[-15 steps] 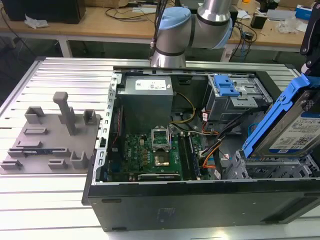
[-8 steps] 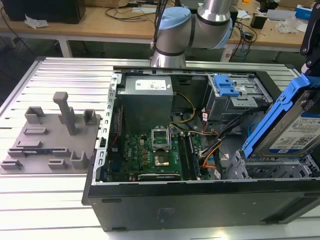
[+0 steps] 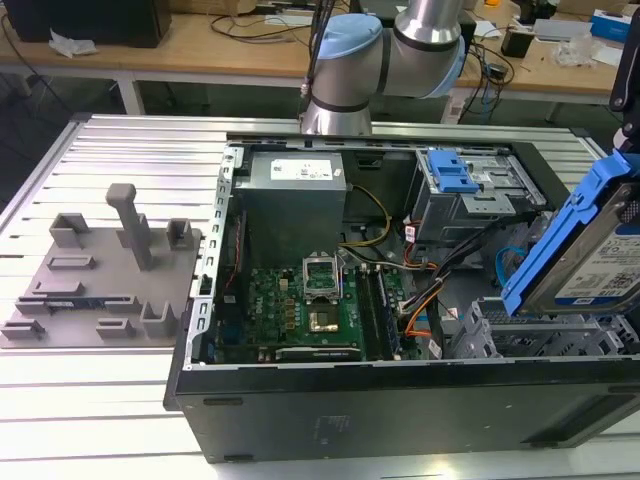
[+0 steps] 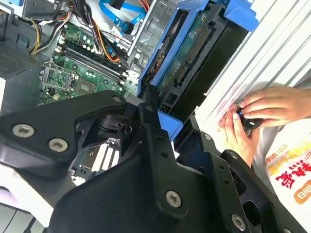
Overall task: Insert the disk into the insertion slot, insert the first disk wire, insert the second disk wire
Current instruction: 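Insert the disk into the insertion slot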
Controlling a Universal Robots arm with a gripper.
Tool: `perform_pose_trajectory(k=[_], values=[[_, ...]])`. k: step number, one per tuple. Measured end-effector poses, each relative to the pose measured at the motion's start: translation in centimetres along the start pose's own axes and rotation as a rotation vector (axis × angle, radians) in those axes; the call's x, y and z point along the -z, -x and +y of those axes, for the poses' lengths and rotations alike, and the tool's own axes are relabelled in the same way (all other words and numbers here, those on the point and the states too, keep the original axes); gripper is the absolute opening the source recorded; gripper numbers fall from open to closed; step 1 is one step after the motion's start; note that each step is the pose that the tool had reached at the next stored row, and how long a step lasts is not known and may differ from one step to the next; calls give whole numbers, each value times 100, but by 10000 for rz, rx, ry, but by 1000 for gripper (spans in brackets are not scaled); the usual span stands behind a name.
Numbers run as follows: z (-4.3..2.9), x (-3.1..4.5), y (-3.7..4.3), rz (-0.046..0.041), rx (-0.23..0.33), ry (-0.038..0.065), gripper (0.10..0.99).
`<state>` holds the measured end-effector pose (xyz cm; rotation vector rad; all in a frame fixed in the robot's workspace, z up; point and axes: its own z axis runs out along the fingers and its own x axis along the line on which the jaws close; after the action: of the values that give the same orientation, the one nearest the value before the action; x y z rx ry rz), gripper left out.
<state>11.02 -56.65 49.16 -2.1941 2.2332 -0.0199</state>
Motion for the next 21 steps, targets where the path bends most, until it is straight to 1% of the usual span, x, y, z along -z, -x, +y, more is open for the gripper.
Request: perform_pose_trajectory(k=[6, 7, 8, 9, 12, 17, 21], values=[[1, 0, 0, -5, -2, -25, 365], [1, 0, 0, -70, -4, -24, 365], [2, 0, -3, -157, -6, -22, 365], [2, -1, -5, -199, -6, -21, 365], [1, -2, -7, -213, -6, -21, 365], [1, -2, -8, -213, -6, -21, 365], [1, -2, 32, -212, -5, -20, 365]])
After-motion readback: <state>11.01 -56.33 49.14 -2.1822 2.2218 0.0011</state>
